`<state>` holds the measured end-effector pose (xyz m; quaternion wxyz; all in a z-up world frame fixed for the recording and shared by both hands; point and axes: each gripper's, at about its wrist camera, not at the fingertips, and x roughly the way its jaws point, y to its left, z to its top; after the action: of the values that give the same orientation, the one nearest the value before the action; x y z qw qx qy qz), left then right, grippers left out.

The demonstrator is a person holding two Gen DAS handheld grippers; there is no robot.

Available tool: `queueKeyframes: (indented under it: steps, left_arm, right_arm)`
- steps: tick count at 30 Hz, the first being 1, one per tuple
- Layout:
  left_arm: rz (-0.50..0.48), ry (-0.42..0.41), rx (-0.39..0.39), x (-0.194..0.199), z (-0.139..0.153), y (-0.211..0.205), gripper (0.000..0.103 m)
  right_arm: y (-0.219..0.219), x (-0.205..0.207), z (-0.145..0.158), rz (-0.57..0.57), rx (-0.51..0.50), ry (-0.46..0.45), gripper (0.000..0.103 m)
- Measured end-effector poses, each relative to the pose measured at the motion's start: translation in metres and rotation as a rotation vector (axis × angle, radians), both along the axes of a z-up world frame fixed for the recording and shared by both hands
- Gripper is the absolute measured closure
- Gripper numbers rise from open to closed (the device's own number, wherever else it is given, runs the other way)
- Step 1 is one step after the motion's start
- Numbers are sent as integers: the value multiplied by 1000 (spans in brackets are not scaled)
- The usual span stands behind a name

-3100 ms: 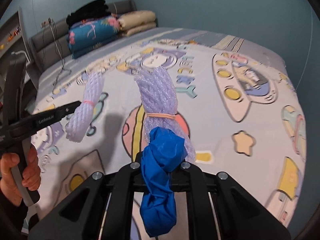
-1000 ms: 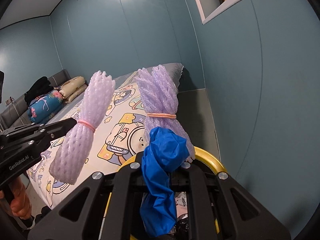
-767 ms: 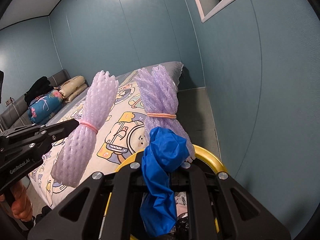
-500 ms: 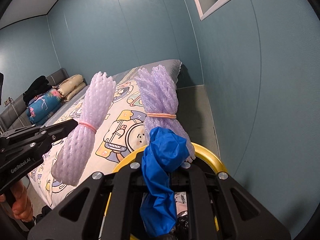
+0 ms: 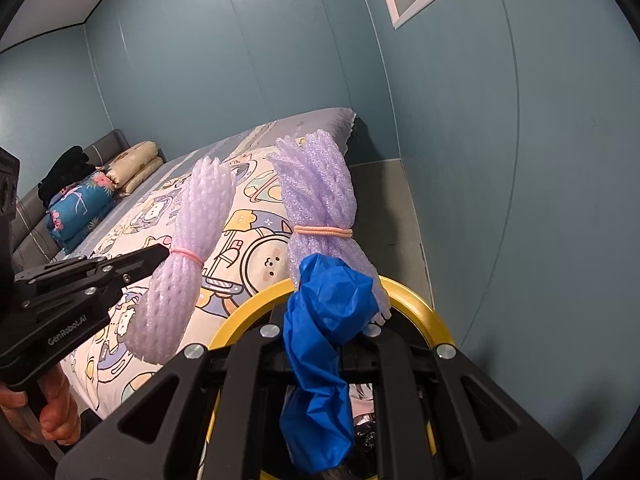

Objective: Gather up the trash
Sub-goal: 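Carry mesh net and blue glove over the yellow bin with both tools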

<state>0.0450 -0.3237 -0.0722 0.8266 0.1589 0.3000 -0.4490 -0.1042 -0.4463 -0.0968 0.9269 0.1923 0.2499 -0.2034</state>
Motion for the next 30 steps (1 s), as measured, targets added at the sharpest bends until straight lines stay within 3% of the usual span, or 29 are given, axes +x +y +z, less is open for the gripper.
queueKeyframes:
  steps: [30]
  left_arm:
    - [7, 135, 68, 27, -49, -14, 101]
  right_arm:
    - [-10, 39, -25, 18, 53, 108, 94]
